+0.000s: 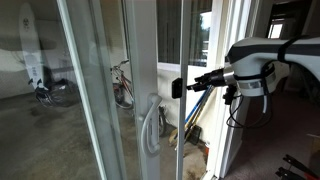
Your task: Slide the glass door to the right.
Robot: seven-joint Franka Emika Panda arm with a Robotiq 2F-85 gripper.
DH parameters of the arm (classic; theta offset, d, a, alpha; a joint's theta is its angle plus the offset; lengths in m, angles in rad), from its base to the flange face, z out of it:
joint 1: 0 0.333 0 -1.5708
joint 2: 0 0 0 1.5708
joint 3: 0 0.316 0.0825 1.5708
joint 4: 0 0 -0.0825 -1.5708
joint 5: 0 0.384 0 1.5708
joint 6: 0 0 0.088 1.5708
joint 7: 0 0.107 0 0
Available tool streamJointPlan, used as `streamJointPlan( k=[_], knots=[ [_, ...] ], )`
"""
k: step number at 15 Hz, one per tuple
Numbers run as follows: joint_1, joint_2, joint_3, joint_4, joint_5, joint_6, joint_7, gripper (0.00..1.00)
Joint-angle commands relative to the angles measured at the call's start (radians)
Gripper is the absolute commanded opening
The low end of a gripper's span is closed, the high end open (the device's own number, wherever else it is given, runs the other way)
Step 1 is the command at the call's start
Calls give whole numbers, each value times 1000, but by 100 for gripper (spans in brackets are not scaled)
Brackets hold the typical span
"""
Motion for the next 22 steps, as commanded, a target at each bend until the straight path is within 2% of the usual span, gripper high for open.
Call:
streamJointPlan(
  k=[1, 6, 12, 14, 22],
  knots=[
    [10, 33, -24, -53, -5, -82, 24, 100],
    [108, 22, -30, -76, -3, -167, 10, 100],
    [215, 42, -73, -64, -4, -171, 5, 100],
    [221, 57, -88, -60, -4, -166, 5, 100],
    [166, 73, -91, -70, -5, -173, 22, 98]
  ],
)
